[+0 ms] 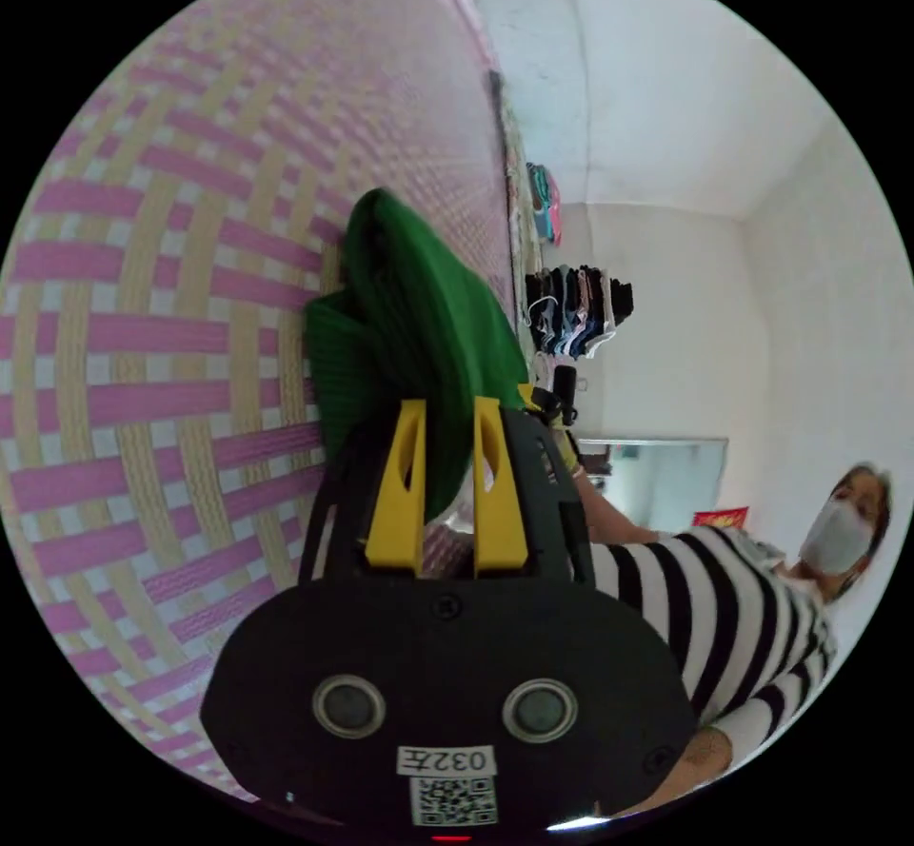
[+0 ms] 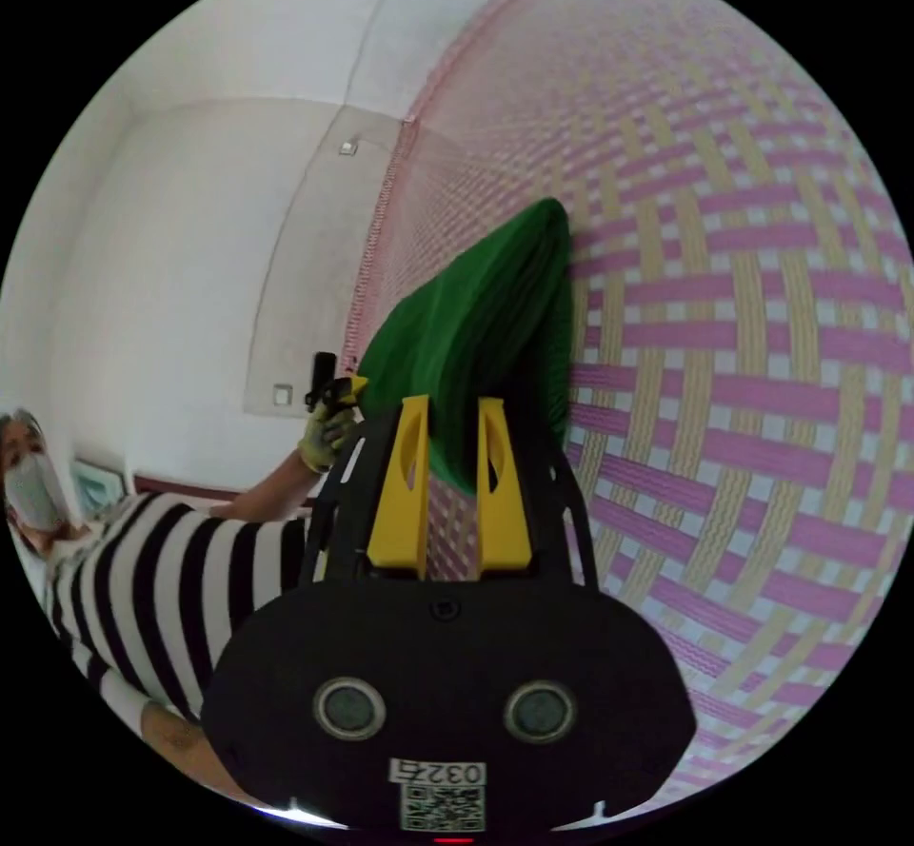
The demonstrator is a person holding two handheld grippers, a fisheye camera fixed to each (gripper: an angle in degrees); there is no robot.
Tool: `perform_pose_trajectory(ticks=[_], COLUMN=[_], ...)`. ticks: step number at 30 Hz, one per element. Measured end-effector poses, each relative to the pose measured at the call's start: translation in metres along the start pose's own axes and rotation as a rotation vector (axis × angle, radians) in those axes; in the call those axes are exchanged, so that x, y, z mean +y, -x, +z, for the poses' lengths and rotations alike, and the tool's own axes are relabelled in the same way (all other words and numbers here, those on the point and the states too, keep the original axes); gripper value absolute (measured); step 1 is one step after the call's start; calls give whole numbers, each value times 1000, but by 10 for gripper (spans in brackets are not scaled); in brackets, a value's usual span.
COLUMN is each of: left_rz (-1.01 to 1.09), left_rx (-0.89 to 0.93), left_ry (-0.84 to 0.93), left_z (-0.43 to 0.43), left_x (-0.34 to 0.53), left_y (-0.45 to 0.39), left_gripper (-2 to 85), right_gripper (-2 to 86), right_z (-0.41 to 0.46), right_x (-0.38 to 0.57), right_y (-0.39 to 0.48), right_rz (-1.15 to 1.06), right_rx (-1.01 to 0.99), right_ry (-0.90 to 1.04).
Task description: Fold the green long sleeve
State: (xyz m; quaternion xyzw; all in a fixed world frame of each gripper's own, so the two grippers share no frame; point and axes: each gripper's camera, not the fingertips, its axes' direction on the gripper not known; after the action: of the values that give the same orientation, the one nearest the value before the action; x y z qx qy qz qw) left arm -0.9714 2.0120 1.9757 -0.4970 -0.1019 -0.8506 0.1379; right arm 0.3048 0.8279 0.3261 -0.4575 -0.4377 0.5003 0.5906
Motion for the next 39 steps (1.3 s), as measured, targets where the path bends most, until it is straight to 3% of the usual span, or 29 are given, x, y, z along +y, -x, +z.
perform_pose_trajectory(ticks=[2, 4, 7, 9, 14, 19, 23, 30, 33, 39], left_rz=[223, 279, 42, -48, 155, 14, -20, -269, -280, -265], left_rx=[-179, -245, -174, 7, -70, -53, -36, 3, 54, 113], left_ry=[-97, -126, -87, -137, -167, -74, -185, -194, -195, -182], left_z=[-8, -5, 7, 5, 13, 25, -9, -24, -18, -16], left_x=[32, 59, 81, 88, 99, 99, 117, 91, 67, 30], left_y=[-62, -76, -8, 24, -24, 5, -11, 23, 27, 29], left_gripper=[29, 28, 24, 22, 19, 28, 62, 149, 148, 134], right_gripper=[77, 77, 76, 76, 74, 103, 118, 170, 170, 161], right_z=[-4, 0, 17, 12, -2, 0, -46, -37, -22, 8], right_x=[5, 5, -3, -3, 8, 4, 26, 73, 86, 82], right_y=[47, 60, 31, 9, 43, 15, 21, 7, 10, 42], right_rz=[-165, -213, -117, -35, -111, 24, 79, 228, 260, 274], right_rx=[130, 144, 148, 64, 37, 10, -13, -117, -206, -193], right_ry=[-6, 32, 129, 120, 94, 150, 14, 75, 12, -59])
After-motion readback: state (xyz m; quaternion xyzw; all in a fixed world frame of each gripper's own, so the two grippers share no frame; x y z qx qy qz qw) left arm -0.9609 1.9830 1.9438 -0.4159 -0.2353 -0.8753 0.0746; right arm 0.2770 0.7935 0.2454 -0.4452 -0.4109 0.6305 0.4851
